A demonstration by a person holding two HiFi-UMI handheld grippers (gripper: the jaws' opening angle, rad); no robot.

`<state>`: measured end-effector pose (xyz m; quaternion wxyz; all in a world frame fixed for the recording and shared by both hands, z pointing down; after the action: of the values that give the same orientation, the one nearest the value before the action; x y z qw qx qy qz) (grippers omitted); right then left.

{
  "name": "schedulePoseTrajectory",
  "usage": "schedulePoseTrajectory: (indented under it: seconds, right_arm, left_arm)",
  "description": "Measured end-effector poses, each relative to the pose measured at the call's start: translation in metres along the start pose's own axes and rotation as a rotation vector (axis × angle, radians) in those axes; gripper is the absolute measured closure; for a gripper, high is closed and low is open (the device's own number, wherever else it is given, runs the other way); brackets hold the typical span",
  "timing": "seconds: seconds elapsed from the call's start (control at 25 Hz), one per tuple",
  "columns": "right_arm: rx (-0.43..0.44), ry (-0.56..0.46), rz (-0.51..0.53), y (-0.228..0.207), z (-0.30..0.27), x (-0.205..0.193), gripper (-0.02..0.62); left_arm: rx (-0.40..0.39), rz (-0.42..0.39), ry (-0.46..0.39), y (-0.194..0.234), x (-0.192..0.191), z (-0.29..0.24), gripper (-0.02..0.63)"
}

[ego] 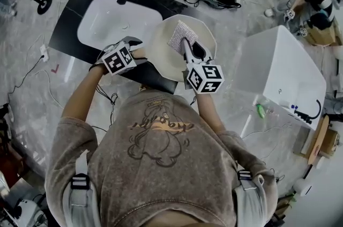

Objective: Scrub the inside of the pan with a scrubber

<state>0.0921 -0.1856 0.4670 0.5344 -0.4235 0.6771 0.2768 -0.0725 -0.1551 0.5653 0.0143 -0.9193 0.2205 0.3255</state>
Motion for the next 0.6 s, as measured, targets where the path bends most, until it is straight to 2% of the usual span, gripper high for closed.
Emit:
schedulePoseTrajectory:
  seconds: [0.16, 0.28, 0.6]
  right_arm:
    - [0.001, 0.002, -0.004, 0.001, -0.001, -0.001, 0.511]
    - [-0.002, 0.005, -0.009, 0.0, -0.001, -0.002, 0.511]
    - [-0.004, 0.018, -0.012, -0.003, -0.006, -0.006, 0.511]
  left_arm:
    - [0.005, -0.065, 0.076, -0.003, -0.013, -0.011, 0.304]
    - [0.015, -0.095, 0.092, -0.004, -0.016, -0.017, 0.312]
    - [0.005, -0.067, 0.086, -0.003, -0.02, -0.02, 0.333]
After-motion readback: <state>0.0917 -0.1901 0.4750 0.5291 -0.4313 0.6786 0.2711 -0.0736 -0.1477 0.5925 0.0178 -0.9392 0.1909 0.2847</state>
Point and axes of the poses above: the fingertips, and each gripper's own axes: z backward along the fingers, y to its left, x out of its top, the point moved 2 cm from there along z, backward along the fingers, and after that the axes turned 10 degrees about z, right-handed, at the moved point
